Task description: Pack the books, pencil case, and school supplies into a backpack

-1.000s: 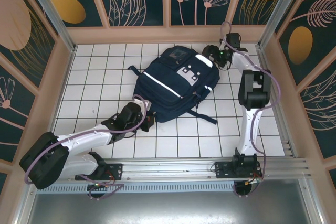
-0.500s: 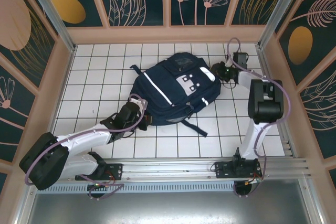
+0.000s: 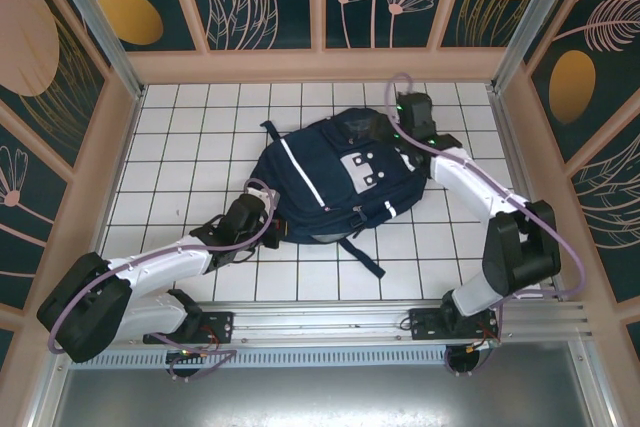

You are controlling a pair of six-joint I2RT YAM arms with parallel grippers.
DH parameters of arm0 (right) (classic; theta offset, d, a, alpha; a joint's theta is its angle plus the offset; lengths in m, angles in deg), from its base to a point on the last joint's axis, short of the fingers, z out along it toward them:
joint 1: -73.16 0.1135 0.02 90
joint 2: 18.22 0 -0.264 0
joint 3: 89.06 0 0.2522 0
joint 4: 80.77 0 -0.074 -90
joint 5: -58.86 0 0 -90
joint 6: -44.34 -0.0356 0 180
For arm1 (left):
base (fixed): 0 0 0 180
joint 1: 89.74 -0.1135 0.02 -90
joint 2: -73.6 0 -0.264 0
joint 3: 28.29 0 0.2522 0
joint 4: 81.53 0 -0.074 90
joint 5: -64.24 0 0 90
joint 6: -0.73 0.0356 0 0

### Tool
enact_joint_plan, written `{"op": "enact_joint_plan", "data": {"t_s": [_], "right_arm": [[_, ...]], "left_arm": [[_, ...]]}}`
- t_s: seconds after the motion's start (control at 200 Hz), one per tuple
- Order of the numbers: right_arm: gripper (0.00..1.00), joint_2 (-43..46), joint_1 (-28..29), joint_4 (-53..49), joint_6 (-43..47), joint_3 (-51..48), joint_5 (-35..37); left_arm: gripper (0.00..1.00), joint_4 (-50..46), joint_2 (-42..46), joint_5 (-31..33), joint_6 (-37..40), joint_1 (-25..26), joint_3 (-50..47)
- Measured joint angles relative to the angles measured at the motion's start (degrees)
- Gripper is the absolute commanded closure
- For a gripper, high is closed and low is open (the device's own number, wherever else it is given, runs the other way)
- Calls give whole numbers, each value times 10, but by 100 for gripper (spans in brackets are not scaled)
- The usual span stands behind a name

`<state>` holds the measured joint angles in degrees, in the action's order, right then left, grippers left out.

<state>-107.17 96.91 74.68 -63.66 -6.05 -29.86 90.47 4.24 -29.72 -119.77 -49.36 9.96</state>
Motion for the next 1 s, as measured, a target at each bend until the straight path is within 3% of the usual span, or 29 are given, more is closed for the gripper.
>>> {"op": "enact_joint_plan", "data": {"t_s": [0.135, 0.21, 0.265, 0.32, 0.42, 0.656, 1.001], "right_arm": [[38, -35, 115, -13, 103, 55, -22], [40, -35, 178, 5, 164, 18, -23], [35, -19, 200, 51, 217, -47, -41], [31, 24, 206, 113, 298, -150, -61], [33, 104, 197, 154, 430, -274, -104], [33, 116, 207, 170, 633, -234, -154], [34, 76, 244, 127, 739, -219, -148]], "left_arm": [[100, 0, 13, 0, -4, 0, -3], [100, 0, 30, 1, -7, -3, -8], [100, 0, 39, 2, -9, -4, -10], [100, 0, 44, 2, -9, -4, -12], [100, 0, 47, 2, -11, -4, -17], [100, 0, 56, 5, -13, -5, -20], [100, 0, 65, 11, -13, -5, -24]]}}
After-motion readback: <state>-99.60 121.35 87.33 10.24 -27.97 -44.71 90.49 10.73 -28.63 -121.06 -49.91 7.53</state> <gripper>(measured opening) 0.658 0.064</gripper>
